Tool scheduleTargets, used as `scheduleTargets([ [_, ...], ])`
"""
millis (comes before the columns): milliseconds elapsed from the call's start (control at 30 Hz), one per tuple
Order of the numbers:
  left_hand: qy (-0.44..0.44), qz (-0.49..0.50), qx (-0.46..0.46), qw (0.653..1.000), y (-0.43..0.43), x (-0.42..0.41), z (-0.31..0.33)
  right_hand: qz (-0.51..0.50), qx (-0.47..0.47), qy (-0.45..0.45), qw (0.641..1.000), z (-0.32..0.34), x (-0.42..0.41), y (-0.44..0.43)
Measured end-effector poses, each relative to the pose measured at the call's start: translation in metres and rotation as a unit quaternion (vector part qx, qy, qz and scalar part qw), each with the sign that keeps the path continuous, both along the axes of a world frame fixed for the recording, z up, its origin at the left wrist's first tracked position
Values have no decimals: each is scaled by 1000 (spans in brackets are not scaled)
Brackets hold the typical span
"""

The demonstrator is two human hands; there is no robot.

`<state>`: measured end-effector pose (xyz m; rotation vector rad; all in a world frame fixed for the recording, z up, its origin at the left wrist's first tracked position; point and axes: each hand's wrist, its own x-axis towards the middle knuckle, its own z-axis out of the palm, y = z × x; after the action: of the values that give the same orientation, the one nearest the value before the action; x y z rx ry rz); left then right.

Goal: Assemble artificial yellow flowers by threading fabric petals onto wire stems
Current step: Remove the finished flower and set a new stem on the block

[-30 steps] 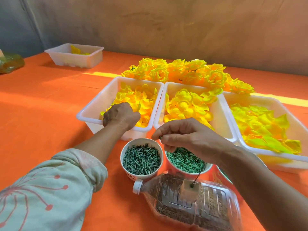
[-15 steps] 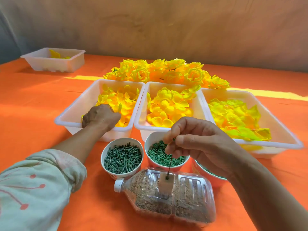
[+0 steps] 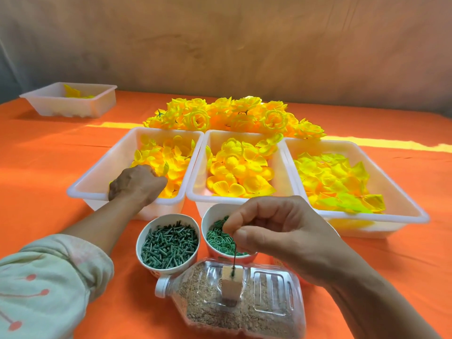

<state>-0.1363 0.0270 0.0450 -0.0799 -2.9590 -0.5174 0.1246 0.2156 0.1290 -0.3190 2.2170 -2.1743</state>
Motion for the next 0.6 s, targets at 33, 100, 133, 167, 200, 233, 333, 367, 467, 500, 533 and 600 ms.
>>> scheduleTargets([
  [33,1,-1,0,1000,1,0,0,4,8,-1,1000,1,1,-1],
  [100,2,0,-3,1000,1,1,1,10,9,4,1000,4,3,-3],
  [133,2,0,-4,1000,1,1,1,9,7,11,1000,4,3,-3],
  [167,1,1,-4,1000,1,2,2,7,7,17,1000,5,3,-3],
  [200,0,2,-4,1000,1,2,2,7,8,20,1000,5,4,-3],
  [233,-1,4,-3,1000,1,3,2,8,9,22,1000,5,3,-3],
  [333,-2,6,-2,1000,1,3,3,10,7,23,1000,5,4,-2],
  [367,-2,6,-1,1000,1,3,3,12,4,25,1000,5,4,-2],
  [467,-2,5,0,1000,1,3,3,11,13,42,999,5,5,-1],
  [500,-2,6,0,1000,0,3,2,9,17,47,999,4,5,-1],
  [533,-2,6,0,1000,0,3,2,7,16,51,999,4,5,-2],
  [600,-2,5,-1,1000,0,3,3,5,13,59,998,4,5,-2],
])
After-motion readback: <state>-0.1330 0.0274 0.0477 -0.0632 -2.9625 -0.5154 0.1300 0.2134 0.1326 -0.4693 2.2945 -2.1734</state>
